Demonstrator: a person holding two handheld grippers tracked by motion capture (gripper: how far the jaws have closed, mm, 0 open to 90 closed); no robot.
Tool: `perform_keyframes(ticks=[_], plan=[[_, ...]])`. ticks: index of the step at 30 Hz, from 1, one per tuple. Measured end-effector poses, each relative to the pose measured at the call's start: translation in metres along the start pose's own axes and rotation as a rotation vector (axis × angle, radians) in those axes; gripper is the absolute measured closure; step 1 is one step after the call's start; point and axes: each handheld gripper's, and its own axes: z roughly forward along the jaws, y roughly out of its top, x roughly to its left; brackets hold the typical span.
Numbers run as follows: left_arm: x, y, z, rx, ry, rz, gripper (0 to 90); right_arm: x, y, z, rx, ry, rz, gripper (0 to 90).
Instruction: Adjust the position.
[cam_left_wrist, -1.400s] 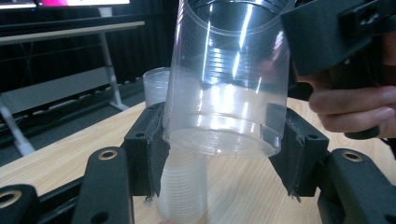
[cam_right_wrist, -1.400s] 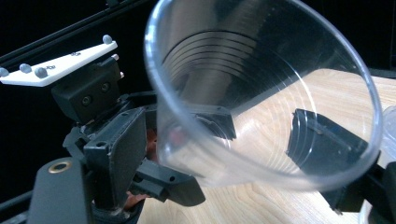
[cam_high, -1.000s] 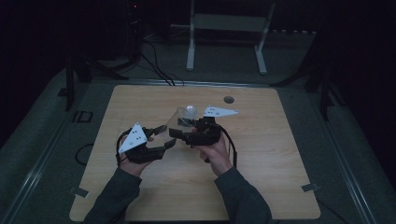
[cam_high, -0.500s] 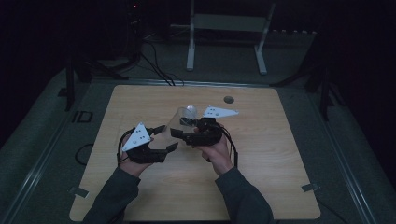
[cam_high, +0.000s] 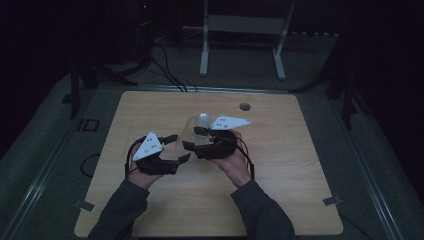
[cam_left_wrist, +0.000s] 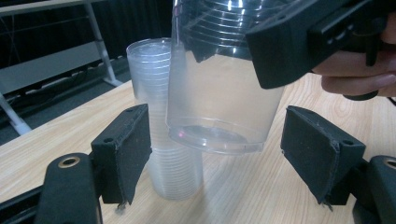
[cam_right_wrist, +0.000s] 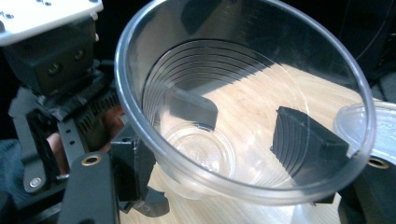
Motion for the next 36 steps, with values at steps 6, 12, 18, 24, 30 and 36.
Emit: perform_keyframes(ticks=[6,12,18,24,30,36], plan=[[0.001,0.000,0.001,0.017,0.009,-0.006,24.5,0.006,0.002,0.001,0.030,-0.046,-0.063,32.2],[0.000,0.000,0.003,0.042,0.014,-0.006,24.5,0.009,0.002,0.003,0.058,-0.073,-0.083,32.2],[-0.001,-0.002,0.007,0.065,0.016,-0.002,24.6,0.011,0.002,0.006,0.095,-0.095,-0.109,32.3],[-0.002,-0.002,0.010,0.081,0.003,-0.004,24.6,0.014,0.002,0.008,0.122,-0.109,-0.135,32.2],[-0.002,-0.003,0.011,0.087,0.004,-0.008,28.7,0.015,0.002,0.010,0.130,-0.103,-0.145,32.2],[-0.002,-0.003,0.011,0.092,-0.005,-0.005,39.2,0.016,0.002,0.011,0.136,-0.091,-0.146,31.7]])
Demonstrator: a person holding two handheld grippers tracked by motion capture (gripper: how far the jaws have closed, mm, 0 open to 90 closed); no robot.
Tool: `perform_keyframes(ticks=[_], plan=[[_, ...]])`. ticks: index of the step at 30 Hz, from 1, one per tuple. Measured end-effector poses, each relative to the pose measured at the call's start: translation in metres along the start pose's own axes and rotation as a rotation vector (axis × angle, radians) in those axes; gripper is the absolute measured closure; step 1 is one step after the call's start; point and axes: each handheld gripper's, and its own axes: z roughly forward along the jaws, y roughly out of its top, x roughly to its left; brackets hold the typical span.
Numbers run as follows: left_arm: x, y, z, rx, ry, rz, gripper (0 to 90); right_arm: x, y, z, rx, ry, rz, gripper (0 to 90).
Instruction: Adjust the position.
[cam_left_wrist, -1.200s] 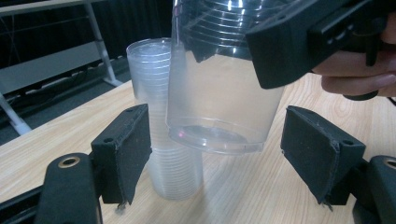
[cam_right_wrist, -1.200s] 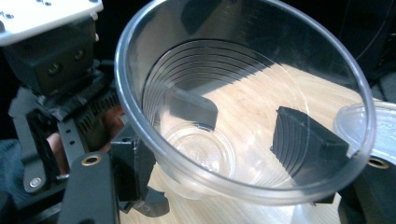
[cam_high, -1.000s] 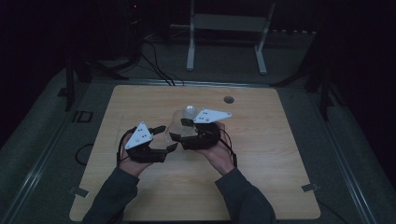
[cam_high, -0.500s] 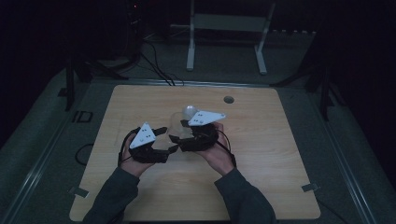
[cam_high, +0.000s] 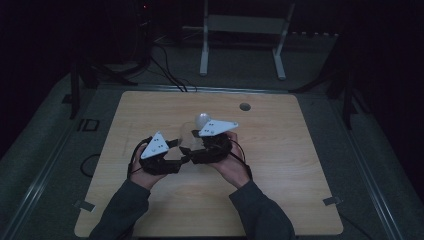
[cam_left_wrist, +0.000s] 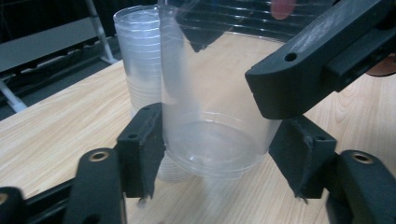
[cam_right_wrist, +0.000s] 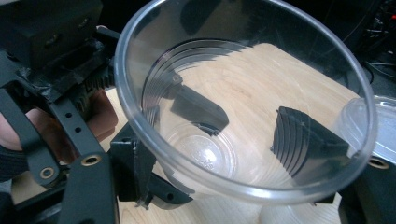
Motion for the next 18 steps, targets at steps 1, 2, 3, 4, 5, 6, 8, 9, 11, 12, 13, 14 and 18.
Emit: perform_keyframes(ticks=[1,2,3,4,5,6,8,9,11,12,13,14,18], plan=[[0.0004,-0.0001,-0.0001,-0.003,-0.002,-0.005,39.2,0.0000,-0.0001,0.0000,0.001,0.002,-0.001,30.9],[0.0005,-0.0002,-0.0003,-0.007,-0.005,-0.008,40.7,-0.0002,-0.0004,-0.0002,-0.001,0.008,0.001,29.5],[0.0006,-0.0003,-0.0005,-0.008,-0.007,-0.008,41.1,-0.0002,-0.0005,-0.0005,-0.004,0.014,0.007,28.9],[0.0005,-0.0003,-0.0007,-0.012,-0.009,-0.010,41.2,-0.0005,-0.0007,-0.0007,-0.007,0.018,0.009,27.2],[0.0006,-0.0003,-0.0008,-0.014,-0.010,-0.012,41.3,-0.0011,-0.0010,-0.0009,-0.013,0.026,0.012,25.0],[0.0008,-0.0003,-0.0011,-0.019,-0.013,-0.015,41.4,-0.0013,-0.0012,-0.0011,-0.017,0.030,0.014,23.4],[0.0012,-0.0003,-0.0015,-0.021,-0.015,-0.017,41.5,-0.0013,-0.0016,-0.0015,-0.021,0.037,0.014,20.6],[0.0014,-0.0004,-0.0016,-0.022,-0.015,-0.017,41.5,-0.0011,-0.0017,-0.0017,-0.024,0.041,0.013,20.4],[0.0016,-0.0005,-0.0018,-0.026,-0.015,-0.017,41.5,-0.0007,-0.0017,-0.0023,-0.034,0.047,0.013,19.0],[0.0016,-0.0005,-0.0018,-0.026,-0.015,-0.017,41.5,-0.0007,-0.0017,-0.0023,-0.034,0.047,0.013,19.0],[0.0018,-0.0006,-0.0019,-0.030,-0.021,-0.021,41.5,-0.0007,-0.0017,-0.0026,-0.037,0.047,0.013,18.5],[0.0018,-0.0006,-0.0019,-0.031,-0.022,-0.021,41.5,-0.0011,-0.0017,-0.0035,-0.051,0.053,0.018,18.2],[0.0020,-0.0011,-0.0012,-0.037,-0.033,-0.031,41.6,-0.0023,-0.0023,-0.0053,-0.077,0.077,0.035,17.7]])
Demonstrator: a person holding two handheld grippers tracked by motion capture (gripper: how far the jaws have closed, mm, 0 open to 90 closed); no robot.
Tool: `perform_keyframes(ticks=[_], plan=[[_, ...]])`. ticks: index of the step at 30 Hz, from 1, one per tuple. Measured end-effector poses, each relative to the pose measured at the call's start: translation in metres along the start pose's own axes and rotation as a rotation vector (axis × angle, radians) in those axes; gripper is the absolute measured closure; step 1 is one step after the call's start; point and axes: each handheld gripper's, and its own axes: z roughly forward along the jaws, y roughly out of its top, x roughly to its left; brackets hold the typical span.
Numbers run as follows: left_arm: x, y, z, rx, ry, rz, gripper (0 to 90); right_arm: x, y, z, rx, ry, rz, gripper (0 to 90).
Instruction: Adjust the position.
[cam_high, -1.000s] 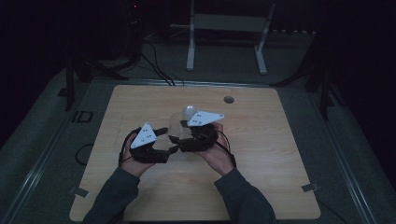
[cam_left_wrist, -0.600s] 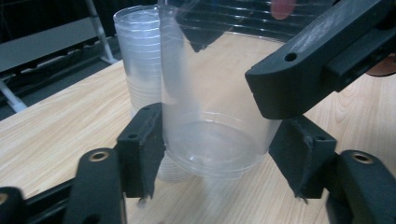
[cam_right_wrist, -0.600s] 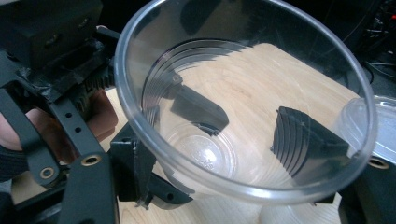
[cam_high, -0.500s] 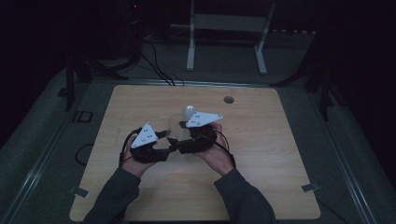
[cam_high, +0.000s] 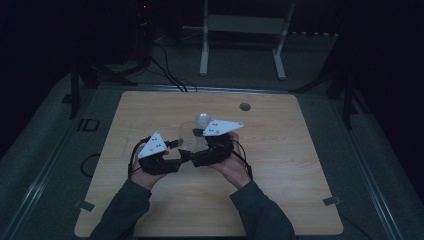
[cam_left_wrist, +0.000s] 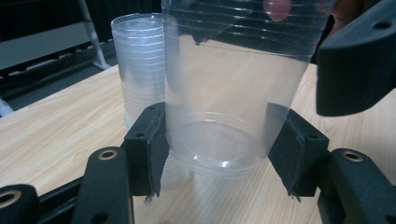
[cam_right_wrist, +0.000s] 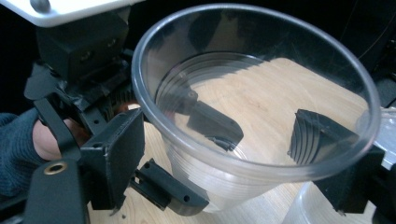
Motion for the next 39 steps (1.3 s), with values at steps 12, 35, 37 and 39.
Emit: perform_keyframes(ticks=[12,35,37,39], plan=[[-0.001,-0.001,0.003,-0.029,-0.047,-0.041,41.6,-0.004,-0.001,-0.005,-0.091,0.030,0.030,17.7],[0.002,-0.007,0.008,-0.107,-0.170,-0.127,41.8,-0.007,-0.001,-0.012,-0.200,0.079,0.060,22.6],[0.002,-0.007,0.008,-0.109,-0.173,-0.127,41.8,-0.007,-0.001,-0.012,-0.201,0.078,0.057,23.1],[0.002,-0.007,0.008,-0.108,-0.177,-0.125,41.7,-0.006,-0.001,-0.012,-0.203,0.078,0.054,24.5]])
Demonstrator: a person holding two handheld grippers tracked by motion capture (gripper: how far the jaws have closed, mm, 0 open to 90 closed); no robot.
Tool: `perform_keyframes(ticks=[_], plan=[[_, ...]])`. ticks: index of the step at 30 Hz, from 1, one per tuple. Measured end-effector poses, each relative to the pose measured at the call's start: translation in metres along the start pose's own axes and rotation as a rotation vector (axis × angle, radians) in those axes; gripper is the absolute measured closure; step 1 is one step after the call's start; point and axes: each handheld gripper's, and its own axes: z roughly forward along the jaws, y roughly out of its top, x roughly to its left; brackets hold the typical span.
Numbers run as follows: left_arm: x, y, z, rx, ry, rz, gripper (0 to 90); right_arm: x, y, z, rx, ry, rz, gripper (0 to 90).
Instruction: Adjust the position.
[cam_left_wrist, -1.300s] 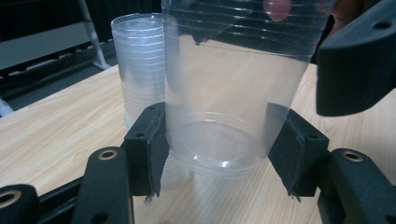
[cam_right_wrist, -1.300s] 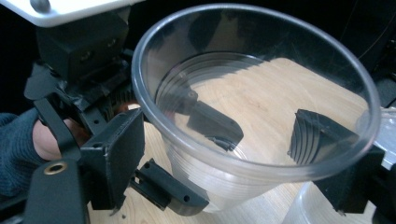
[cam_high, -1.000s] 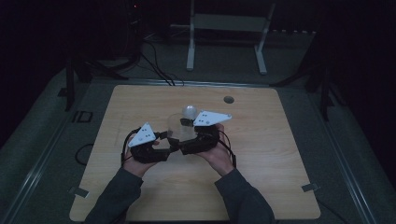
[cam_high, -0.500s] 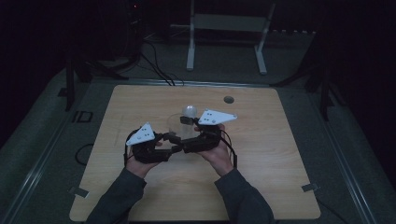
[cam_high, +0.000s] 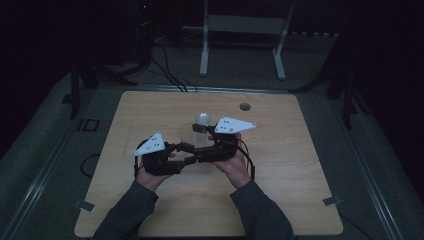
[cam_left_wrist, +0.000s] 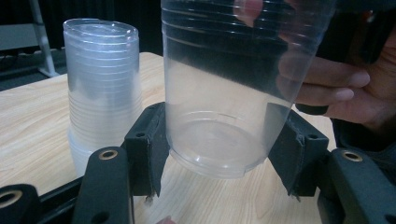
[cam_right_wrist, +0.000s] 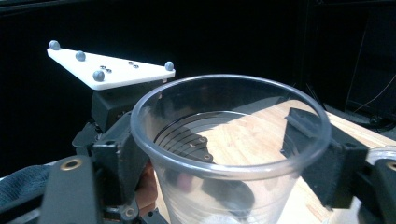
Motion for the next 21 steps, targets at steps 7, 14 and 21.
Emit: perform_keyframes(ticks=[7,14,21], plan=[[0.0006,-0.0006,0.0001,0.001,-0.008,0.003,41.8,0.0010,0.0001,-0.0007,-0.008,-0.005,-0.009,25.0],[0.0011,-0.0012,0.0003,0.003,-0.011,0.002,41.7,0.0014,-0.0007,-0.0011,-0.007,-0.011,-0.018,26.4],[0.0000,-0.0006,0.0009,0.015,0.004,0.013,35.6,0.0031,-0.0006,-0.0012,-0.001,-0.024,-0.039,27.2]])
